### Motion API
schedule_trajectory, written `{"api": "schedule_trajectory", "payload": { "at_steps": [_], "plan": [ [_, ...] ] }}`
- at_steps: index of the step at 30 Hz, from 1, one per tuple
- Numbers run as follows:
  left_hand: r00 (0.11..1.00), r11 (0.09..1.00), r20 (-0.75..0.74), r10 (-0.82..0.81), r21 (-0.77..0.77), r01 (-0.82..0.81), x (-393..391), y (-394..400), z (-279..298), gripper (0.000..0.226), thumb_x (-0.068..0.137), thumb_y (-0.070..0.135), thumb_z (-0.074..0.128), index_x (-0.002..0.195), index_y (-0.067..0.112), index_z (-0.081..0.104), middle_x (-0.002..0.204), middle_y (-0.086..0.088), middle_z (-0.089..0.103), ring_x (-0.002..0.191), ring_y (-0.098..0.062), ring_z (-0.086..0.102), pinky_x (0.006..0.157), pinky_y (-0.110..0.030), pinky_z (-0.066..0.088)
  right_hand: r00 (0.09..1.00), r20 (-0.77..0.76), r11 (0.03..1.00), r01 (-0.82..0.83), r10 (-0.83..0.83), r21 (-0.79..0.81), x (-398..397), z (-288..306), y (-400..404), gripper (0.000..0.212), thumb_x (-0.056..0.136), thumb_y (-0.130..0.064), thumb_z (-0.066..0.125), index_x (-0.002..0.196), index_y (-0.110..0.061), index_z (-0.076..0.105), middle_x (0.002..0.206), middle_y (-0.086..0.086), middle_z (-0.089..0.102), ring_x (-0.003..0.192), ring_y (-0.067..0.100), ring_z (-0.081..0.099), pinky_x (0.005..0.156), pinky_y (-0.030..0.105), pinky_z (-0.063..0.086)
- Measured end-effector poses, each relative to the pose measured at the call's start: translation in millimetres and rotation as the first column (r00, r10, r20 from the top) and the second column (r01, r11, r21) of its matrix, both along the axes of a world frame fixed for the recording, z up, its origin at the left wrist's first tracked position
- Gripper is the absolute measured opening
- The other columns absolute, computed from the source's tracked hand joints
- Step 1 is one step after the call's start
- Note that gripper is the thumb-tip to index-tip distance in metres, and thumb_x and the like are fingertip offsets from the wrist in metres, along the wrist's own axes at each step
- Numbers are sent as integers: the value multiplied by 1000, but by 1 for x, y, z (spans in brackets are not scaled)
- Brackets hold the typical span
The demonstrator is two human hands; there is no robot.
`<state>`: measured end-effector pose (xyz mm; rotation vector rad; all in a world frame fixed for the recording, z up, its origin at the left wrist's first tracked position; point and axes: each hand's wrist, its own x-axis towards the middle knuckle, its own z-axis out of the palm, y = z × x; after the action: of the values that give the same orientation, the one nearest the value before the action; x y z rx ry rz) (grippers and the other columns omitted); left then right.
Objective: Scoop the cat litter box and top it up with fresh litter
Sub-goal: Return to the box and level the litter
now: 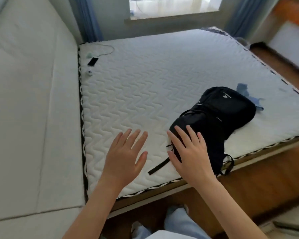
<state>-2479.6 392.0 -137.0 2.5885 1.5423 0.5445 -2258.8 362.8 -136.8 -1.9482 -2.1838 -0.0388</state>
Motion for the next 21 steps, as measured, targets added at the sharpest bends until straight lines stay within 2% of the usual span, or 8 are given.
{"api": "schedule_trajectory", "payload": {
  "at_steps": [6,11,17,21],
  "plan": [
    [974,974,-7,-226,-30,226,134,27,-1,51,96,39,39,141,16,50,139,-7,54,132,-30,46,112,-46,34,966,-55,967,253,-253,5,117,1,-20,54,94,-45,40,144,-25,41,148,5,41,142,29,29,112,51,29],
    [928,927,-5,-373,-47,372,246,38,5,53,96,40,38,143,18,48,143,-5,52,136,-28,43,115,-44,32,913,-88,916,401,-399,11,212,3,-34,53,95,-44,40,144,-24,39,147,6,41,140,28,31,107,51,34],
    [837,837,-12,-546,-48,545,366,41,16,53,96,41,37,142,19,49,142,-5,53,137,-27,42,114,-47,32,807,-113,808,587,-579,53,303,5,-59,51,92,-40,45,140,-21,46,141,7,48,136,30,36,108,50,33],
    [741,742,-39,-670,-60,667,427,40,18,53,98,44,33,144,21,47,144,-3,51,138,-26,41,114,-48,32,710,-147,713,700,-688,42,340,1,-79,50,94,-41,45,140,-22,46,143,6,47,138,27,34,110,48,29]
  ]
}}
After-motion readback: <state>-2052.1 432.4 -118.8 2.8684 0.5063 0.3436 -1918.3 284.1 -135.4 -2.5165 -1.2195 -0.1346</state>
